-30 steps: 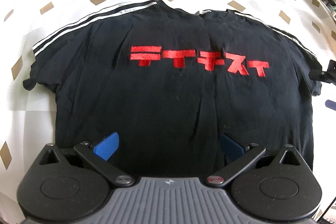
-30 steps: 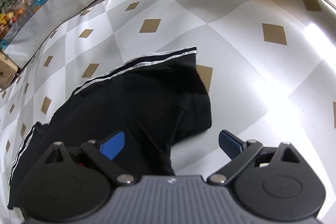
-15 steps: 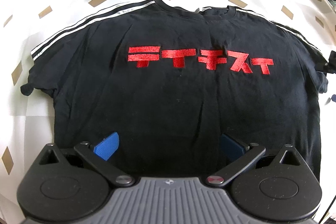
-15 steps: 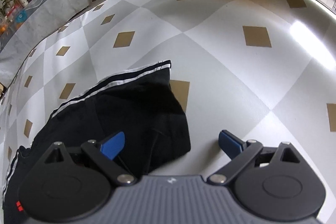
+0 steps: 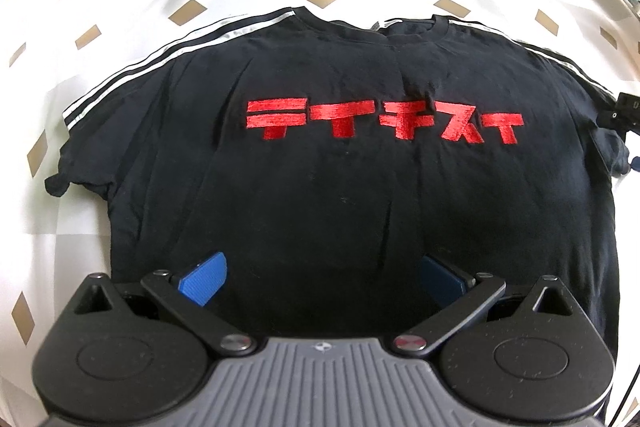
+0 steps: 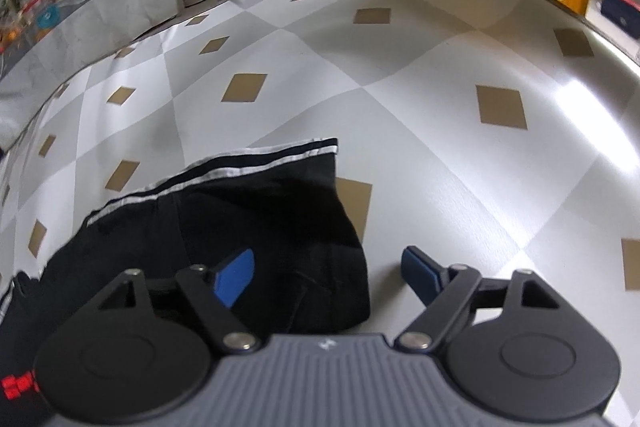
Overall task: Fold clothes
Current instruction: 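Move the right tool to the striped sleeve nearest it and close, then lift the sleeve with the right tool and fold it over the shirt back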
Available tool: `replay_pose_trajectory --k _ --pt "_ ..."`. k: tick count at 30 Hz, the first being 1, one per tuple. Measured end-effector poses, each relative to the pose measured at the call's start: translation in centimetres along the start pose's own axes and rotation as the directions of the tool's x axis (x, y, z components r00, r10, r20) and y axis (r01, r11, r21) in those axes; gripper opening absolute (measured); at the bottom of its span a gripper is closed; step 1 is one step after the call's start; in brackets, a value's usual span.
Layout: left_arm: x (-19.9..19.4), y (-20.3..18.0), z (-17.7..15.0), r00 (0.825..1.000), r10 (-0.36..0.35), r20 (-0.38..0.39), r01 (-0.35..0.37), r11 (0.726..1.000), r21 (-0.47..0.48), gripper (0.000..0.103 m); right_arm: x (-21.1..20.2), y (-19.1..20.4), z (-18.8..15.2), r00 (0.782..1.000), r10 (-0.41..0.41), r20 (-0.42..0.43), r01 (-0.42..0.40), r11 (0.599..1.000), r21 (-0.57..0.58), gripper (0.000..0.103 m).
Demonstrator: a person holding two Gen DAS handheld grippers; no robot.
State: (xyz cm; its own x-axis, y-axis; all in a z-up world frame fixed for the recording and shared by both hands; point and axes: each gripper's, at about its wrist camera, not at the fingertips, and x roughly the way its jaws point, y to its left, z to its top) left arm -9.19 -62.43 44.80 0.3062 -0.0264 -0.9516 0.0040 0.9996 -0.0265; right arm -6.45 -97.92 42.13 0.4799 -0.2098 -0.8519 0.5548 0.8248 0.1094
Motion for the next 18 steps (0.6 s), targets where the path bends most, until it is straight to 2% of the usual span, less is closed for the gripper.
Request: replay_pose_trajectory --k 7,18 --pt "0.8 0.2 0.0 1.000 0.005 -0.030 -0.005 1.000 -0.009 0.103 0.0 0.6 0.0 1.000 -0.011 0.016 0.012 0.998 -0.060 0.060" --pt "1.9 0.5 -0.4 0.997 0.015 -0.077 -0.018 0.999 -0.042 0.103 -0.2 -0.6 0.4 0.999 0.028 0.033 -0.027 0.999 -0.031 0.022"
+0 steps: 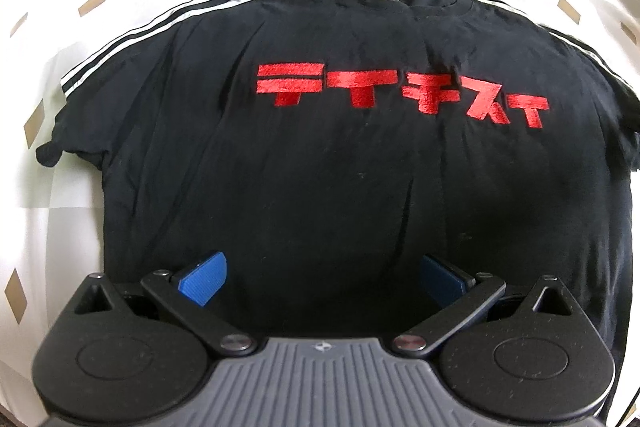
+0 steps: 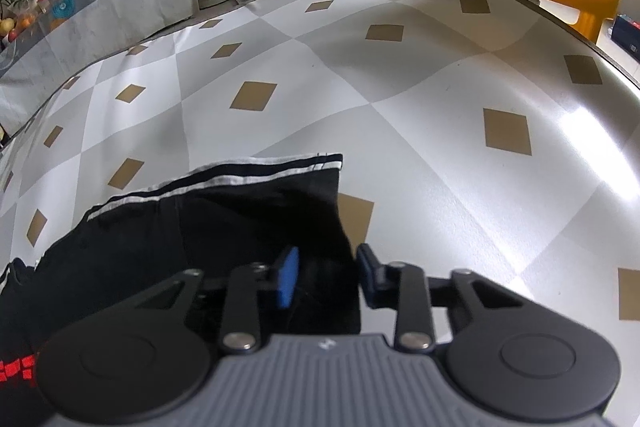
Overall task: Fold clothes
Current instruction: 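Lift the sleeve with the right tool and fold it over the shirt back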
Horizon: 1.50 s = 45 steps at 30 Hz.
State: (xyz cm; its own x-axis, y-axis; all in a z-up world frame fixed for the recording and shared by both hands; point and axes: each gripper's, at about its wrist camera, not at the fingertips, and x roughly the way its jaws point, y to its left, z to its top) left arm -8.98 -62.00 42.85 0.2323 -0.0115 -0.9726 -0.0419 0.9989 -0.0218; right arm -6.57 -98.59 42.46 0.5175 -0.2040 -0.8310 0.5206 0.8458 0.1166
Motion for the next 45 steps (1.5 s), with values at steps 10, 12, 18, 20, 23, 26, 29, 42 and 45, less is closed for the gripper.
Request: replay_pose_trajectory --k 10,12,18,20,23,26,29,42,45 --pt "0.8 0.0 -0.4 0.999 0.006 -0.033 -0.007 1.000 -0.015 0.103 -0.6 0.3 0.4 0.999 0.016 0.032 -0.016 1.000 -0.008 0.008" --pt "0.8 0.0 -0.3 0.999 0.008 -0.033 -0.009 1.000 -0.015 0.103 -0.8 0.6 0.5 0.999 0.020 0.042 -0.019 1.000 -0.021 0.007" --pt "0.7 -0.2 -0.3 0.999 0.012 -0.034 -0.012 1.000 -0.010 0.103 -0.7 0.2 0.5 0.999 0.029 0.037 -0.029 1.000 -0.004 0.006" --pt "0.7 0.0 -0.3 0.999 0.012 -0.034 -0.012 1.000 -0.009 0.103 -0.8 0.0 0.7 0.999 0.035 0.040 -0.036 0.999 0.008 0.006" --pt "0.8 0.1 -0.3 0.999 0.012 -0.035 -0.013 1.000 -0.009 0.103 -1.1 0.1 0.9 0.997 0.053 0.051 -0.054 0.998 0.015 0.005" --pt "0.9 0.1 -0.3 0.999 0.013 -0.035 -0.013 1.000 -0.009 0.103 -1.3 0.3 1.0 0.996 0.068 0.061 -0.068 0.998 0.009 0.005" --pt "0.9 0.0 -0.2 0.999 0.013 -0.035 -0.013 1.000 -0.009 0.103 -1.4 0.4 1.1 0.995 0.079 0.062 -0.079 0.997 0.008 0.005" --pt "0.7 -0.2 -0.4 0.999 0.013 -0.031 -0.013 1.000 -0.009 0.103 -4.3 6.6 0.6 0.945 0.323 0.055 -0.303 0.924 -0.234 0.005" --pt "0.7 -0.1 -0.4 0.999 0.012 -0.031 -0.012 1.000 -0.007 0.103 -4.9 7.1 0.8 0.945 0.320 0.073 -0.293 0.923 -0.251 0.008"
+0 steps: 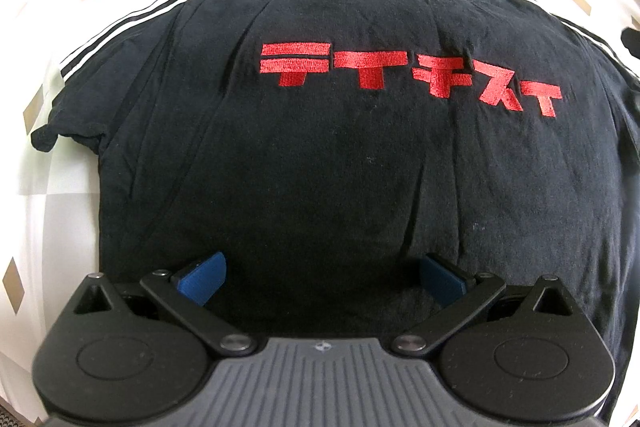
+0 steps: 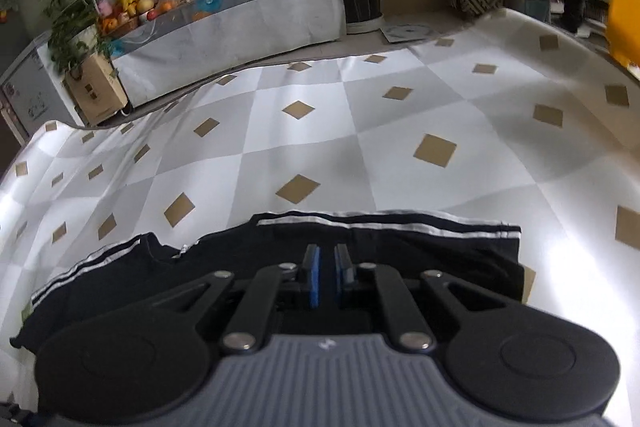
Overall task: Fold clothes
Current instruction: 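Lift the sleeve with the right tool and fold it over the shirt back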
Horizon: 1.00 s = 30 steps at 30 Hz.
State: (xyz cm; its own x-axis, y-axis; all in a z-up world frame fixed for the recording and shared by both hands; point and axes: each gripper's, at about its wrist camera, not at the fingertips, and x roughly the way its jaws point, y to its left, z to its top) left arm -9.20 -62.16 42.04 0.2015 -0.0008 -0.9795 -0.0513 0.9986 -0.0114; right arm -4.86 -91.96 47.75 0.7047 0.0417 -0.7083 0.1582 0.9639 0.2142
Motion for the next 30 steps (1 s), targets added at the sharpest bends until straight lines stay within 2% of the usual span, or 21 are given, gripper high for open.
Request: replay_pose_trajectory --k 1,3,6,9,13,17,20,24,27,30 --pt "0.0 0.0 0.0 1.000 0.000 0.000 0.000 1.000 0.001 0.103 -0.1 -0.4 0.2 1.000 -0.021 0.007 0.021 1.000 0.012 0.010" --pt "0.0 0.0 0.0 1.000 -0.001 0.000 0.001 1.000 0.004 0.103 -0.2 -1.7 0.4 0.996 -0.089 0.006 0.088 0.995 0.040 0.026" --pt "0.1 0.1 0.0 1.000 0.000 0.000 0.000 1.000 0.003 0.103 0.3 -4.5 0.1 0.984 -0.177 -0.030 0.179 0.979 0.103 0.034" --pt "-0.2 0.0 0.1 0.999 0.035 0.033 -0.035 0.999 -0.004 0.103 0.9 -7.0 -0.6 0.975 -0.209 -0.074 0.219 0.961 0.172 0.042" --pt "-0.9 -0.4 0.5 0.991 0.087 0.099 -0.090 0.996 0.024 0.103 1.6 -8.4 -1.4 0.965 -0.241 -0.107 0.258 0.944 0.204 0.051" --pt "-0.8 0.0 0.7 0.993 0.074 0.086 -0.075 0.997 0.001 0.103 2.3 -9.1 -2.3 0.963 -0.241 -0.124 0.263 0.939 0.220 0.052" --pt "-0.5 0.0 0.6 0.995 0.070 0.072 -0.070 0.998 0.000 0.103 2.6 -8.9 -2.8 0.965 -0.243 -0.099 0.259 0.944 0.205 0.050" --pt "-0.1 0.0 0.5 0.997 0.062 0.051 -0.062 0.998 -0.003 0.103 3.2 -8.1 -2.6 0.961 -0.263 -0.082 0.273 0.951 0.148 0.019" --pt "0.1 -0.1 0.5 0.998 0.056 0.041 -0.055 0.998 -0.009 0.103 3.4 -7.6 -2.5 0.965 -0.252 -0.078 0.260 0.957 0.128 0.009" --pt "0.2 -0.1 0.5 0.998 0.055 0.036 -0.054 0.998 -0.014 0.103 3.3 -7.3 -2.3 0.965 -0.251 -0.073 0.258 0.958 0.124 0.007"
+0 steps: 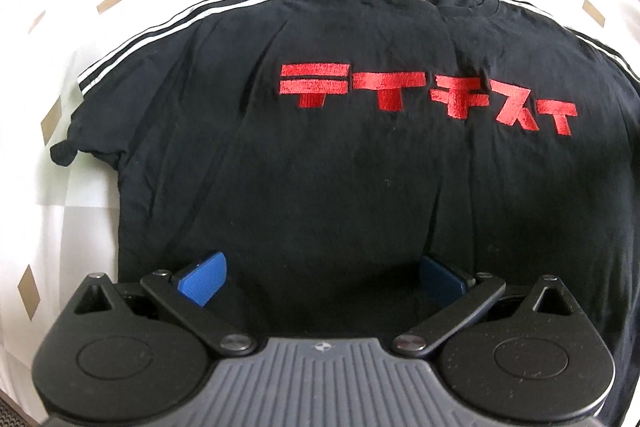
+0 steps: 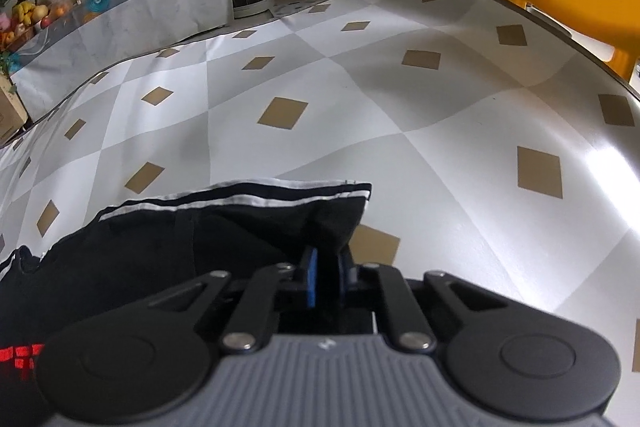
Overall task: Fold clothes
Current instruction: 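Lift the sleeve with the right tool and fold it over the shirt back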
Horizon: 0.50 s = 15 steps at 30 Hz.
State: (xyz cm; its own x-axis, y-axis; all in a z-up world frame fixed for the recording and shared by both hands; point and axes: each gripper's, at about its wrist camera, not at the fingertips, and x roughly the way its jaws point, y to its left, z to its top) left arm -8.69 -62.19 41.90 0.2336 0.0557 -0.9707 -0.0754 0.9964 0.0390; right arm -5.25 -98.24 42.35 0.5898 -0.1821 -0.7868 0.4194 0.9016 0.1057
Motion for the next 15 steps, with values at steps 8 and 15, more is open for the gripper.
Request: replay_pose_trajectory --k 8,15 --pt "-0.1 0.0 -0.2 1.000 -0.006 -0.006 0.006 1.000 -0.006 0.103 -1.6 1.8 1.0 0.997 0.048 0.057 -0.046 0.998 -0.037 0.007" --pt "-0.2 0.0 -0.1 1.000 -0.006 -0.009 0.006 1.000 -0.011 0.103 -3.5 6.6 0.7 0.983 0.166 0.081 -0.145 0.965 -0.217 0.007"
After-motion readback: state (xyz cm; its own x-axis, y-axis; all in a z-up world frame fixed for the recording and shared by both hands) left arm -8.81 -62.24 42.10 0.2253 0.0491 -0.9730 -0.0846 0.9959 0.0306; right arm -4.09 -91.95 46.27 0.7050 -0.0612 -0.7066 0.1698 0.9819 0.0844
